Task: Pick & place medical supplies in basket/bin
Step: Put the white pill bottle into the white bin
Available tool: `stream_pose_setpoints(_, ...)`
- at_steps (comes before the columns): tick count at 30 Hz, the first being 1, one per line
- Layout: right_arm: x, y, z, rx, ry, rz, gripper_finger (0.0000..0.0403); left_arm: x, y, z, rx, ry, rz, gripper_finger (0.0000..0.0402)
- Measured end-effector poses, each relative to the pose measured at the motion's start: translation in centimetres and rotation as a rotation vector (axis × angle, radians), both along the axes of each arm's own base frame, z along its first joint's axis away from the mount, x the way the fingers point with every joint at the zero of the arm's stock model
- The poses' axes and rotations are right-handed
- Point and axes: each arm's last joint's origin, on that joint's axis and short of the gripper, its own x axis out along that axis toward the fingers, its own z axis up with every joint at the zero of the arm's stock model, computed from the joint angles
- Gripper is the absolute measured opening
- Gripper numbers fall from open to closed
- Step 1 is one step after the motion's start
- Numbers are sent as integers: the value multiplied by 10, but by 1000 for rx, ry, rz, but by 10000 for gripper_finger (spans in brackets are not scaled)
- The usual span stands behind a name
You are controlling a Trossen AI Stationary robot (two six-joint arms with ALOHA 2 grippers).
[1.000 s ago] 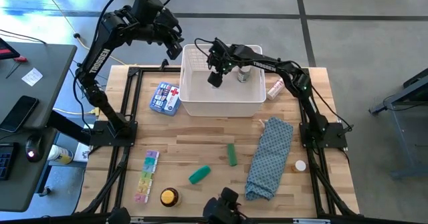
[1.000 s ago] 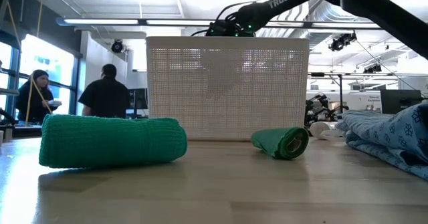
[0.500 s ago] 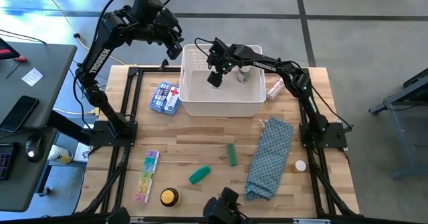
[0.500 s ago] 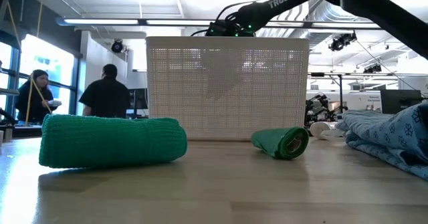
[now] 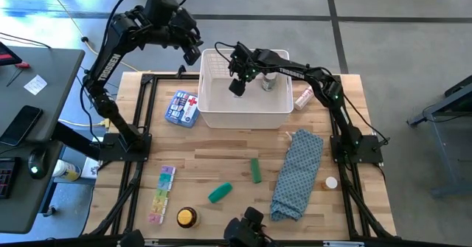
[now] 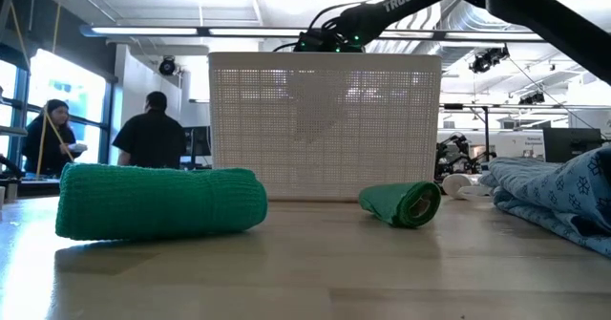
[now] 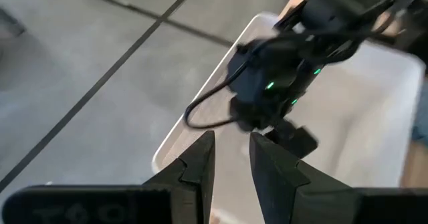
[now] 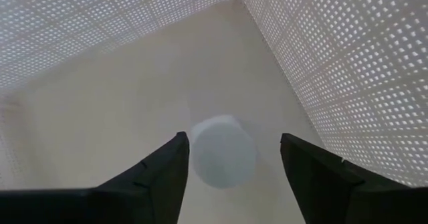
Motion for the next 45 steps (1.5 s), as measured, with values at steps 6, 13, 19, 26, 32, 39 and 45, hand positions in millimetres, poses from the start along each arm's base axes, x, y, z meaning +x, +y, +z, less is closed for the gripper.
stream_pose_setpoints(6,0,0,0,13,-6,-25,221,4,0,6,0,-86,-53,128)
stream_pose_setpoints(13,0,0,0,20,-10,-46,223,7,-1,8,-18,-141,-129,128)
stream_pose_setpoints(19,0,0,0,20,-10,-45,216,8,-3,9,-46,-169,-191,128)
stream_pose_setpoints(26,-2,0,0,19,13,-41,224,8,-2,11,-42,-187,-192,128)
stream_pose_setpoints(32,-6,-3,-6,50,48,-31,229,7,-3,11,-60,-191,-178,128)
stream_pose_setpoints(39,-5,-3,-9,44,45,-17,228,0,-7,17,5,-191,-151,128)
stream_pose_setpoints(45,-8,-2,-24,65,73,1,227,-2,-7,18,-11,-205,-96,128)
